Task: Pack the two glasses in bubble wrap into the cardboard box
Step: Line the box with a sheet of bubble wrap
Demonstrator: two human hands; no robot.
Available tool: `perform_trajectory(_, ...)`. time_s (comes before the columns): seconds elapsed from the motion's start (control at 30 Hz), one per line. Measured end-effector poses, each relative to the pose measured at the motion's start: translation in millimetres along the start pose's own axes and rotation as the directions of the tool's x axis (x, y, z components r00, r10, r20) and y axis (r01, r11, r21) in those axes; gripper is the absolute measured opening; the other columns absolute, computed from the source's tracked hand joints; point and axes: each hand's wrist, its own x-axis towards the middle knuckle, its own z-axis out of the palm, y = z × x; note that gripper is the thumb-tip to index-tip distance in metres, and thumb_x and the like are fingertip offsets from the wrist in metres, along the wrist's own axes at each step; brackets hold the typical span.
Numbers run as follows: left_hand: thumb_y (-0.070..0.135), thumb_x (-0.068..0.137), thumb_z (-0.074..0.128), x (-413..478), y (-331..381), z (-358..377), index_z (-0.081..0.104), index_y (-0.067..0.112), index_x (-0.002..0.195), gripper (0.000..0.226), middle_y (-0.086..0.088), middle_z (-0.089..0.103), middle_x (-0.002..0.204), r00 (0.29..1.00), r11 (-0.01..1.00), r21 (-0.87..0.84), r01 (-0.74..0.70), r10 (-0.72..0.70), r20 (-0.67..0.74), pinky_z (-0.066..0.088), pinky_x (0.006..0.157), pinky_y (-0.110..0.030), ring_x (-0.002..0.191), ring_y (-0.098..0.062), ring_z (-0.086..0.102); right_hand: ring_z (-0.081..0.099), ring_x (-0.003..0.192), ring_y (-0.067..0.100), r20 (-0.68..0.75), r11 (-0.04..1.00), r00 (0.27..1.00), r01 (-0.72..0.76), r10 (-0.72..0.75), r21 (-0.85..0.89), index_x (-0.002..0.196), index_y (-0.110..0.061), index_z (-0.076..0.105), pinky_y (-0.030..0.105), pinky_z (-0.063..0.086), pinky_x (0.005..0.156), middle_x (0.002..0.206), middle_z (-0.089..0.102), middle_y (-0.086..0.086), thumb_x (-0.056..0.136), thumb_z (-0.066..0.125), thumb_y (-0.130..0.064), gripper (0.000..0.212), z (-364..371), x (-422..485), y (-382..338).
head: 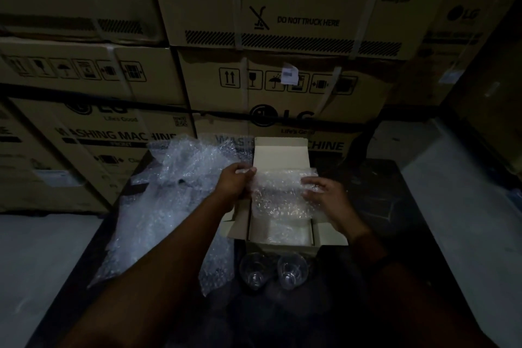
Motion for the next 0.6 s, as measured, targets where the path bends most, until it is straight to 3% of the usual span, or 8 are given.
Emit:
perform_trajectory(0.1,0.002,0.081,0.072,4,-5,-7,0.056,0.021,0.121,0.048,-0.017,0.068,0.099,0.988,0.995,0.092,-0.043,0.028,0.152,0.054,0.053,-0.024,0.066,-0.018,0.065,0.065,0.077,0.016,0.041,0.986,0.988,-0.148,0.152,-0.081,0.127,-0.008,0.058,0.032,0.054,0.073,0.107,0.067,0.008,0.083,0.068,-0.003,0.045,-1,9,12)
perform_trajectory(0.17,-0.002,0.079,0.072,12,-13,-8,0.055,0.014,0.130,0.056,-0.021,0.063,0.119,0.975,0.892,0.426,-0.153,0.064,0.215,0.053,0.072,-0.021,0.085,-0.022,0.067,0.064,0.081,0.017,0.031,0.936,0.982,-0.168,0.186,-0.309,0.132,-0.015,0.054,0.036,0.053,0.078,0.115,0.064,0.008,0.082,0.072,-0.009,0.053,-1,14,18)
perform_trajectory(0.27,0.013,0.080,0.074,23,-23,-4,0.057,0.009,0.130,0.053,-0.013,0.058,0.132,0.969,0.496,0.838,-0.228,0.031,0.246,0.040,0.095,-0.023,0.118,-0.023,0.056,0.059,0.106,0.018,0.102,0.619,0.989,0.015,0.104,-0.785,0.138,-0.019,0.049,0.026,0.047,0.089,0.133,0.056,0.005,0.081,0.075,-0.027,0.064,3,16,24)
perform_trajectory(0.33,0.022,0.083,0.070,26,-31,1,0.056,0.013,0.131,0.051,-0.013,0.057,0.133,0.956,0.224,0.932,-0.286,0.007,0.292,0.040,0.100,-0.031,0.122,-0.026,0.053,0.051,0.122,0.020,0.168,0.408,0.980,0.112,0.103,-0.906,0.142,-0.021,0.043,0.029,0.041,0.100,0.139,0.051,0.004,0.082,0.070,-0.039,0.068,6,16,30)
perform_trajectory(0.4,0.033,0.084,0.066,26,-39,6,0.053,0.020,0.134,0.053,-0.012,0.055,0.134,0.931,-0.098,0.929,-0.356,0.045,0.361,0.038,0.101,-0.038,0.123,-0.029,0.050,0.048,0.123,0.023,0.224,0.259,0.971,0.198,0.077,-0.946,0.141,-0.020,0.043,0.033,0.041,0.101,0.137,0.050,0.005,0.082,0.067,-0.048,0.069,7,16,36)
perform_trajectory(0.43,0.037,0.084,0.065,25,-43,7,0.050,0.022,0.136,0.056,-0.011,0.052,0.136,0.919,-0.191,0.908,-0.372,0.064,0.390,0.036,0.102,-0.040,0.125,-0.030,0.046,0.048,0.120,0.024,0.261,0.168,0.964,0.248,0.057,-0.954,0.138,-0.020,0.046,0.035,0.041,0.099,0.133,0.052,0.007,0.081,0.065,-0.053,0.068,8,16,38)
perform_trajectory(0.5,0.041,0.082,0.066,25,-50,8,0.046,0.023,0.138,0.063,-0.009,0.043,0.142,0.904,-0.253,0.886,-0.388,0.081,0.419,0.031,0.103,-0.043,0.129,-0.031,0.037,0.047,0.114,0.025,0.321,0.002,0.947,0.321,0.016,-0.947,0.132,-0.023,0.052,0.036,0.039,0.093,0.124,0.053,0.007,0.079,0.060,-0.062,0.066,8,16,43)
perform_trajectory(0.6,0.045,0.079,0.068,23,-56,9,0.041,0.025,0.141,0.071,-0.010,0.034,0.144,0.896,-0.266,0.882,-0.388,0.118,0.429,0.029,0.104,-0.045,0.130,-0.034,0.031,0.046,0.110,0.026,0.328,-0.052,0.944,0.326,-0.032,-0.944,0.130,-0.028,0.053,0.038,0.037,0.090,0.119,0.050,0.007,0.077,0.055,-0.070,0.067,7,14,48)
